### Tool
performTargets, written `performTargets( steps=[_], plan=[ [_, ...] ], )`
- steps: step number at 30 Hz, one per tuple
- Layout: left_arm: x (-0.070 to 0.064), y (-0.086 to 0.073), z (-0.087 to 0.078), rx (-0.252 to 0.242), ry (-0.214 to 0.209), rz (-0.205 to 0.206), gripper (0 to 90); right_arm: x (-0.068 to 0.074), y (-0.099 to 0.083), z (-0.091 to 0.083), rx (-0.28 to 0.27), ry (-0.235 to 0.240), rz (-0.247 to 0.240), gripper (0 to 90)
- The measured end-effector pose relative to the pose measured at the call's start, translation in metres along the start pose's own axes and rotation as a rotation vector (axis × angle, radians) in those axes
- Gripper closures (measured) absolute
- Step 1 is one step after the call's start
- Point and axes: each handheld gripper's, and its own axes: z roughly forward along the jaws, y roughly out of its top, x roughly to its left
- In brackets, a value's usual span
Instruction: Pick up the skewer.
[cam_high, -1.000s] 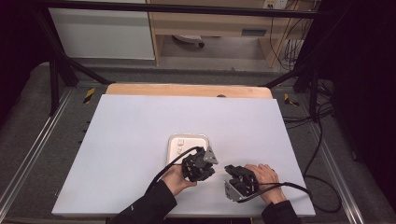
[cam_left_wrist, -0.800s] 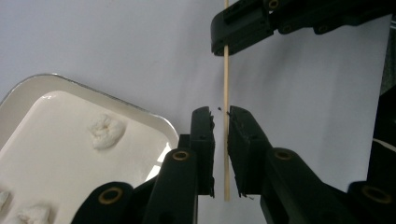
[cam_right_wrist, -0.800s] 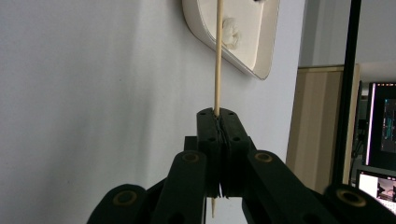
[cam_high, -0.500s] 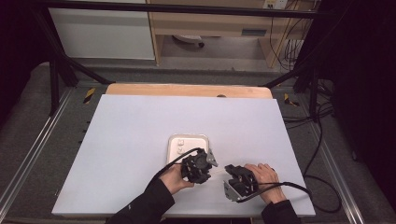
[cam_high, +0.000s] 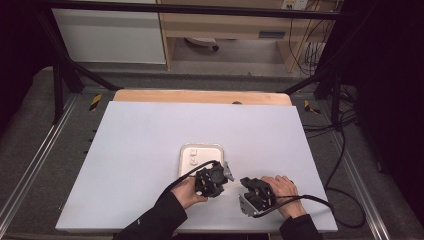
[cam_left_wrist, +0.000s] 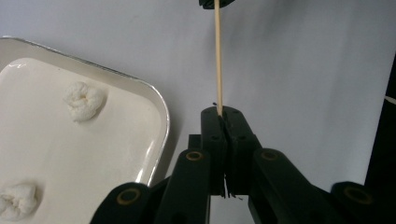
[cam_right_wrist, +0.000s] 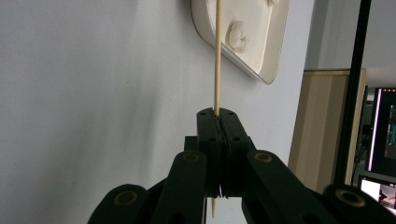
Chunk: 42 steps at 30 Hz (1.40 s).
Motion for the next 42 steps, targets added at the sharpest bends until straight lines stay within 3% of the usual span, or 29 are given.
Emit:
performTargets(
  steps=[11, 17, 18, 19, 20, 21, 22, 26, 27, 28, 29, 31, 32, 33, 34, 35, 37, 38, 42],
  plan=[
    [0.0, -0.003, 0.002, 0.007, 0.01, -0.001, 88.8, 0.001, 0.002, 0.001, -0.002, 0.006, 0.003, 89.1],
    [-0.001, -0.004, 0.001, -0.007, 0.025, 0.002, 88.8, 0.0, 0.002, -0.001, -0.003, -0.003, 0.044, 86.0],
    [0.0, -0.005, 0.0, -0.004, 0.027, 0.002, 88.8, -0.003, 0.0, -0.002, -0.007, -0.002, 0.081, 77.3],
    [0.0, -0.005, -0.001, 0.0, 0.032, 0.002, 88.8, -0.004, 0.0, -0.003, -0.01, -0.001, 0.114, 73.8],
    [0.0, -0.006, -0.001, -0.008, 0.032, -0.002, 88.8, -0.004, 0.0, -0.003, -0.01, -0.001, 0.114, 73.8],
    [0.001, -0.008, -0.002, -0.015, 0.036, -0.006, 88.8, -0.008, -0.003, -0.005, -0.019, 0.007, 0.182, 67.4],
    [0.003, -0.011, -0.003, -0.025, 0.036, -0.013, 88.7, -0.01, -0.005, -0.006, -0.028, 0.011, 0.205, 64.3],
    [0.005, -0.016, -0.006, -0.04, 0.036, -0.028, 88.7, -0.016, -0.014, -0.01, -0.072, 0.067, 0.392, 51.4],
    [0.006, -0.018, -0.007, -0.041, 0.04, -0.032, 88.7, -0.018, -0.017, -0.011, -0.085, 0.072, 0.423, 48.5],
    [0.008, -0.02, -0.008, -0.042, 0.044, -0.037, 88.7, -0.018, -0.017, -0.011, -0.085, 0.072, 0.423, 48.5],
    [0.009, -0.023, -0.009, -0.047, 0.048, -0.043, 88.7, -0.019, -0.023, -0.013, -0.124, 0.094, 0.516, 44.9],
    [0.011, -0.028, -0.012, -0.048, 0.06, -0.06, 88.6, -0.02, -0.028, -0.014, -0.148, 0.112, 0.602, 41.4],
    [0.012, -0.03, -0.013, -0.051, 0.065, -0.067, 88.6, -0.022, -0.031, -0.014, -0.151, 0.127, 0.647, 34.0],
    [0.013, -0.033, -0.014, -0.059, 0.063, -0.076, 88.6, -0.022, -0.031, -0.014, -0.151, 0.127, 0.647, 34.0],
    [0.014, -0.035, -0.015, -0.067, 0.062, -0.085, 88.6, -0.023, -0.037, -0.014, -0.148, 0.156, 0.734, 29.4],
    [0.014, -0.038, -0.016, -0.073, 0.065, -0.093, 88.6, -0.023, -0.037, -0.014, -0.148, 0.156, 0.734, 29.4],
    [0.015, -0.043, -0.019, -0.089, 0.069, -0.106, 88.6, -0.022, -0.044, -0.012, -0.14, 0.169, 0.815, 22.2],
    [0.016, -0.045, -0.02, -0.094, 0.071, -0.114, 88.6, -0.022, -0.044, -0.012, -0.14, 0.169, 0.815, 22.2],
    [0.018, -0.055, -0.025, -0.127, 0.082, -0.145, 88.6, -0.02, -0.052, -0.006, -0.092, 0.215, 0.924, 12.4]
  ],
)
